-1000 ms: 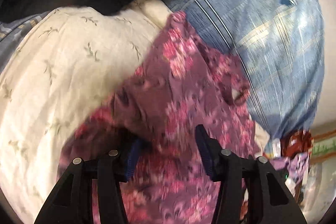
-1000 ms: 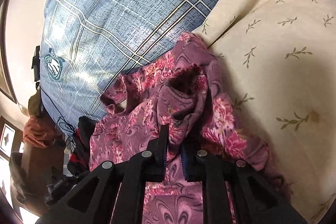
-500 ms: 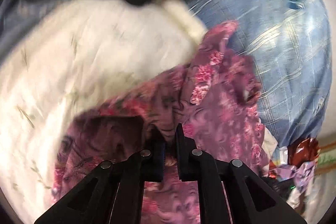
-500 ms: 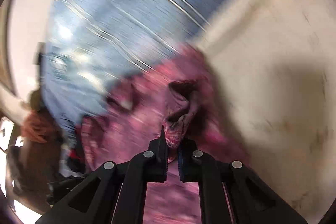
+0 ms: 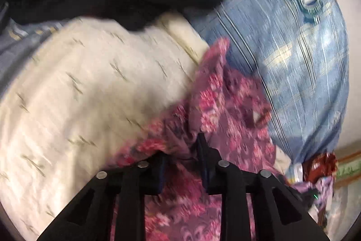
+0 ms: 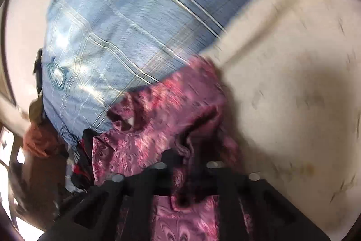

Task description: Fold small clothes

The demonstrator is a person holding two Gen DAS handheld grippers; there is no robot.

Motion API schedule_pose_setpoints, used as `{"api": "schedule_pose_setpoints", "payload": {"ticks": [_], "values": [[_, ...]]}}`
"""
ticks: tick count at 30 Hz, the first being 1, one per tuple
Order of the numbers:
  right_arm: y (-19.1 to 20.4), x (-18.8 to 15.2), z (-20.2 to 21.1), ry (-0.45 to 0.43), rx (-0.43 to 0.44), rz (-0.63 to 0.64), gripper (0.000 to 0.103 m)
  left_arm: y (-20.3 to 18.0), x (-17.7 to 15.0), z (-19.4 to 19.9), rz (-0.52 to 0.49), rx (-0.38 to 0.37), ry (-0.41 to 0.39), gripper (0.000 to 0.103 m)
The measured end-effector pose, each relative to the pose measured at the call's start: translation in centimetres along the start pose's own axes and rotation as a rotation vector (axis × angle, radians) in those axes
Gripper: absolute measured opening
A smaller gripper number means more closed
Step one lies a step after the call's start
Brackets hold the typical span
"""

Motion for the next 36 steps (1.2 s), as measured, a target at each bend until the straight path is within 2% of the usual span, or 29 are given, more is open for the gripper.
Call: {"api": "schedule_pose_setpoints", "payload": {"ticks": [2, 3, 4, 5, 6, 7, 8, 9, 10, 12, 13, 16, 19, 21, 25, 29, 31, 32, 34, 35, 36], "values": [[1.0, 1.2, 1.3, -0.080, 0.024, 0.032, 0.006, 1.2, 0.0, 0.3, 0.035, -0.003, -0.005, 0.023], [0.7, 1.2, 1.1, -0.077, 0.003, 0.038, 0.006, 1.6, -0.3, -0.1, 0.052, -0.013, 0.007, 0.023], [-0.2, 0.8, 0.1, -0.035, -0.050, 0.046, 0.006, 1.9, -0.6, -0.2, 0.059, -0.017, 0.014, 0.023], [-1.9, -0.3, -1.4, 0.030, -0.163, 0.066, 0.008, 2.0, -0.8, -0.5, 0.058, -0.027, 0.018, 0.023], [-2.7, -1.1, -2.0, 0.071, -0.201, 0.078, 0.008, 2.0, -0.8, -0.5, 0.049, -0.037, 0.013, 0.023], [-2.4, -0.9, -1.3, 0.039, -0.199, 0.093, 0.009, 1.9, -0.9, -0.4, 0.037, -0.045, 0.010, 0.023], [-2.2, -0.6, -0.8, 0.022, -0.228, 0.098, 0.016, 1.9, -0.8, -0.3, 0.032, -0.052, 0.008, 0.023], [-1.8, 0.2, 0.7, -0.038, -0.288, 0.103, 0.016, 1.9, -0.7, -0.3, 0.026, -0.059, 0.007, 0.023], [-1.2, 0.7, 1.6, -0.083, -0.295, 0.111, 0.017, 1.8, -0.7, -0.3, 0.021, -0.065, 0.006, 0.023], [2.5, 1.4, 3.1, -0.151, -0.246, 0.170, 0.017, 2.0, -0.7, -0.2, 0.015, -0.081, -0.006, 0.023], [4.4, 1.2, 2.7, -0.133, -0.214, 0.197, 0.018, 2.3, -0.7, -0.1, 0.012, -0.084, -0.009, 0.023], [12.7, -2.3, -3.2, 0.121, -0.010, 0.278, 0.033, 3.2, -0.9, 0.8, 0.033, -0.101, -0.005, 0.023], [18.4, -6.0, -9.3, 0.291, 0.113, 0.324, 0.034, 3.9, -0.9, 1.5, 0.030, -0.099, -0.025, 0.023], [21.3, -8.4, -14.6, 0.377, 0.132, 0.362, 0.034, 4.0, -1.0, 1.6, 0.020, -0.089, -0.030, 0.023], [23.6, -10.9, -22.4, 0.457, 0.120, 0.389, 0.034, 3.8, -1.0, 1.8, 0.001, -0.084, -0.034, 0.023], [23.8, -12.5, -25.7, 0.520, 0.118, 0.408, 0.036, 3.7, -1.0, 1.8, 0.009, -0.098, -0.029, 0.023], [23.8, -13.7, -27.0, 0.583, 0.120, 0.425, 0.042, 3.7, -0.9, 1.8, 0.008, -0.099, -0.028, 0.023], [23.4, -14.5, -27.4, 0.614, 0.095, 0.447, 0.041, 3.7, -0.9, 1.8, 0.009, -0.099, -0.029, 0.023], [23.5, -15.3, -27.7, 0.628, 0.083, 0.525, 0.024, 3.7, -0.9, 1.9, 0.004, -0.094, -0.032, 0.023], [23.8, -15.6, -27.4, 0.628, 0.085, 0.551, 0.002, 3.7, -1.0, 2.0, 0.005, -0.094, -0.036, 0.023], [24.4, -15.8, -26.9, 0.624, 0.099, 0.587, 0.000, 3.7, -0.9, 2.1, 0.004, -0.089, -0.041, 0.023]]}}
Point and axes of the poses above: each gripper's, at about its wrist camera, not at the fingertips, and z roughly against the way its jaws point, y to its left, x to its top, the point moved 10 cm from there along -z, roughly the way its jaws point, and after that the axes turned 8 degrees about -z, right-handed, at the moved point
